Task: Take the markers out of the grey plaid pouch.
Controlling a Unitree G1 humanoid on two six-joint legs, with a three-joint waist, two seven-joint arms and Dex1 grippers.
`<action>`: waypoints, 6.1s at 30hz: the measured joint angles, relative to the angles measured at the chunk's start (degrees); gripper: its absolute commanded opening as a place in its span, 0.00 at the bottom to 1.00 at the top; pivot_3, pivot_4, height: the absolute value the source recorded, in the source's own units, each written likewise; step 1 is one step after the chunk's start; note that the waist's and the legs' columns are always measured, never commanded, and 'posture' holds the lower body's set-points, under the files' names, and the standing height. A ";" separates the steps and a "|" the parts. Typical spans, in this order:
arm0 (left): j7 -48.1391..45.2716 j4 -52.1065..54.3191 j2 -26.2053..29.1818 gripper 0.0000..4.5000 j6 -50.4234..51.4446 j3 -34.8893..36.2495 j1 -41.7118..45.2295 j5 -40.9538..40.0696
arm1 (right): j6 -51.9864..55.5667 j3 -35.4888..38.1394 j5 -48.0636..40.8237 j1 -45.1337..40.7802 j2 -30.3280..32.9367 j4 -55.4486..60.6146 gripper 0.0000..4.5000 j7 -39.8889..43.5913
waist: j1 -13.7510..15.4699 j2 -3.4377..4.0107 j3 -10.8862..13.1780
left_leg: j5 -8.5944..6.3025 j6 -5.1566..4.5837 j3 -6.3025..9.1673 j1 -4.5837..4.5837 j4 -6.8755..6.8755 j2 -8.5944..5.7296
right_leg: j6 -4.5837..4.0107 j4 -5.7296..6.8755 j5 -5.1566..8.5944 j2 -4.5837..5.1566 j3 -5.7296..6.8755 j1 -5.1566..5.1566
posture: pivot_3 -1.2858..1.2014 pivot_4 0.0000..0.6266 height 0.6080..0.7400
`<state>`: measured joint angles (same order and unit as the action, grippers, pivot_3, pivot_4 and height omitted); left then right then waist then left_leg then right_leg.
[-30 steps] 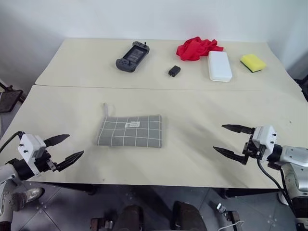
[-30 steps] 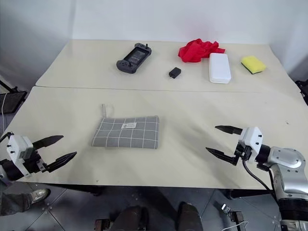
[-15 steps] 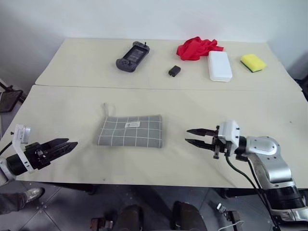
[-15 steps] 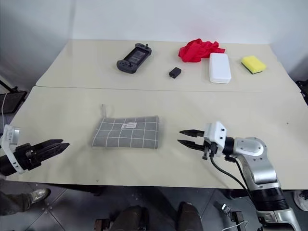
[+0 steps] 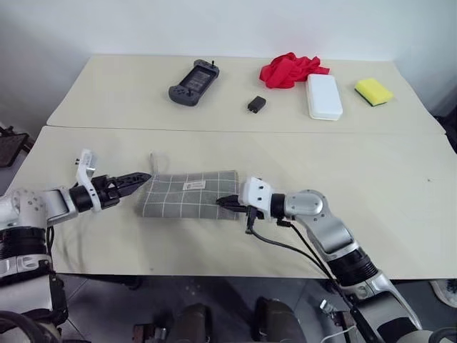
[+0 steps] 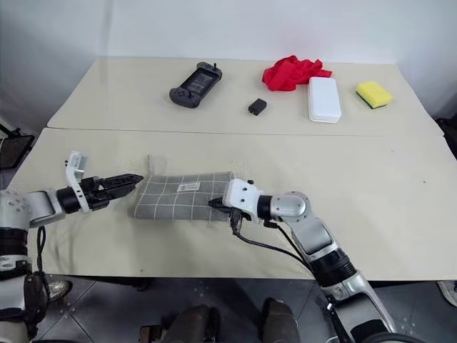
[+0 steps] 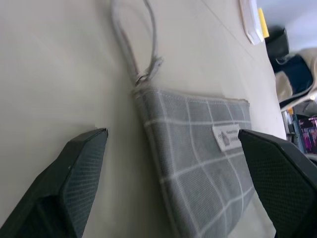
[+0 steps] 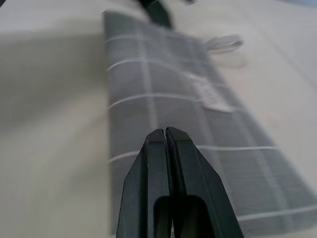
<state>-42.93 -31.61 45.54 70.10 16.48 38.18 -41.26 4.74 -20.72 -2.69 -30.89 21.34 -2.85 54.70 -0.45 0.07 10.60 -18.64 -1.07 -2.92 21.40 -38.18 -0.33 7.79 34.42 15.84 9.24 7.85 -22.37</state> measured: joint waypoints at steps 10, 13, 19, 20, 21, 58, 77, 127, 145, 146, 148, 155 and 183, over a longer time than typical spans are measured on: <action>-6.76 -4.13 -3.31 1.00 2.87 -8.22 6.52 3.63 | -6.33 -0.77 3.05 -2.37 3.28 -5.34 0.01 3.58 | 0.27 -0.08 -0.05 | 0.00 0.00 -0.26 -0.16 -0.09 0.02 | 0.00 0.09 0.00 0.00 -0.27 0.01 | 0.52 0.24 1.00; -7.61 -4.05 -4.22 1.00 3.06 -8.68 6.59 4.04 | -7.59 -0.88 3.88 -3.64 4.00 -7.18 0.01 3.95 | 0.38 -0.10 -0.07 | 0.00 -0.01 -0.26 -0.17 -0.14 0.02 | 0.00 0.12 0.00 0.01 -0.29 0.03 | 0.52 0.24 1.00; -6.62 -0.81 -6.90 1.00 7.22 -6.48 5.25 3.30 | -15.69 -1.74 7.63 -7.68 7.68 -14.10 0.01 5.66 | 0.32 -0.15 -0.10 | 0.00 -0.01 -0.24 -0.18 -0.26 0.04 | 0.00 0.19 0.00 0.03 -0.31 0.06 | 0.52 0.24 1.00; -5.71 -0.10 -7.72 1.00 8.26 -5.30 4.88 3.14 | -17.58 -1.98 8.26 -8.76 7.85 -15.86 0.01 5.93 | 0.28 -0.15 -0.10 | 0.00 -0.01 -0.24 -0.20 -0.27 0.06 | 0.00 0.21 0.00 0.04 -0.33 0.06 | 0.52 0.24 1.00; -4.55 0.52 -8.71 1.00 9.25 -3.86 4.41 2.95 | -19.73 -2.24 8.99 -10.07 8.13 -17.88 0.01 6.03 | 0.29 -0.14 -0.11 | 0.00 -0.01 -0.24 -0.20 -0.29 0.06 | 0.00 0.23 0.00 0.04 -0.33 0.07 | 0.52 0.24 1.00; -7.53 27.14 -15.11 0.00 -18.76 -0.68 -7.17 4.10 | 0.42 13.63 -16.28 0.76 20.94 -8.30 0.74 20.55 | 1.33 -0.12 -0.03 | -0.07 -0.08 -0.07 0.20 -0.68 0.25 | 0.06 0.02 -0.06 0.14 -0.23 0.01 | 0.52 0.24 1.00; 7.68 -0.80 -27.05 0.00 -110.93 -30.60 -1.72 54.69 | 63.00 20.32 -37.41 -26.04 18.26 -11.72 0.99 12.59 | 1.41 -0.09 -0.03 | -0.28 -0.42 -0.64 0.91 -1.03 0.38 | 0.10 0.10 -0.37 0.22 -0.24 -0.86 | 0.52 0.24 1.00; 6.16 -0.28 -24.33 0.00 -107.21 -29.86 -1.62 48.48 | 51.41 13.19 -34.99 -22.35 6.14 -10.81 0.00 17.58 | 1.56 -0.09 -0.04 | -0.33 -0.65 -0.79 1.72 -1.73 0.01 | 0.34 0.23 -0.50 0.16 -0.04 -1.18 | 0.52 0.24 1.00; -8.47 12.82 -23.28 0.00 -87.71 -23.05 -8.54 24.86 | 47.35 27.01 -34.85 -16.77 20.04 -16.43 0.00 15.97 | 1.65 -0.09 -0.04 | -0.34 -0.66 -0.81 1.71 -1.77 0.04 | 0.36 0.21 -0.51 0.15 -0.08 -1.15 | 0.52 0.24 1.00; -8.77 13.67 -23.45 0.00 -85.50 -22.69 -8.68 23.56 | 46.54 28.19 -34.51 -16.12 20.78 -17.52 0.00 15.31 | 1.67 -0.09 -0.04 | -0.34 -0.66 -0.81 1.71 -1.77 0.04 | 0.36 0.22 -0.51 0.14 -0.07 -1.14 | 0.52 0.24 1.00; -9.13 15.04 -23.62 0.00 -82.30 -21.64 -9.21 22.00 | 45.83 29.76 -34.02 -14.93 21.76 -19.33 0.00 14.24 | 1.66 -0.09 -0.04 | -0.34 -0.66 -0.83 1.71 -1.77 0.03 | 0.36 0.21 -0.51 0.15 -0.09 -1.13 | 0.52 0.24 1.00; -10.33 17.40 -23.87 0.00 -74.77 -19.57 -9.59 18.91 | 43.61 32.65 -32.87 -11.86 24.41 -22.05 0.00 12.83 | 1.73 -0.09 -0.04 | -0.34 -0.66 -0.84 1.71 -1.77 0.04 | 0.36 0.21 -0.51 0.14 -0.09 -1.14 | 0.52 0.24 1.00; -18.41 21.03 -25.74 0.00 -69.75 -19.29 -11.86 18.21 | 32.26 33.49 -29.39 -1.48 39.16 -15.81 0.51 25.46 | 1.26 0.16 -0.05 | -0.41 -0.81 -0.93 1.63 -1.87 0.05 | 0.58 -0.02 -0.67 0.16 -0.33 -1.05 | 0.52 0.24 1.00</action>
<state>-61.34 -10.58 19.80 0.35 -2.82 26.32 -23.05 37.00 12.76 -32.08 -32.37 60.49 -18.66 80.16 0.81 0.23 10.55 -19.05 -1.88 -3.84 23.04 -40.05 -0.28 8.37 34.40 15.17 9.39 7.52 -23.42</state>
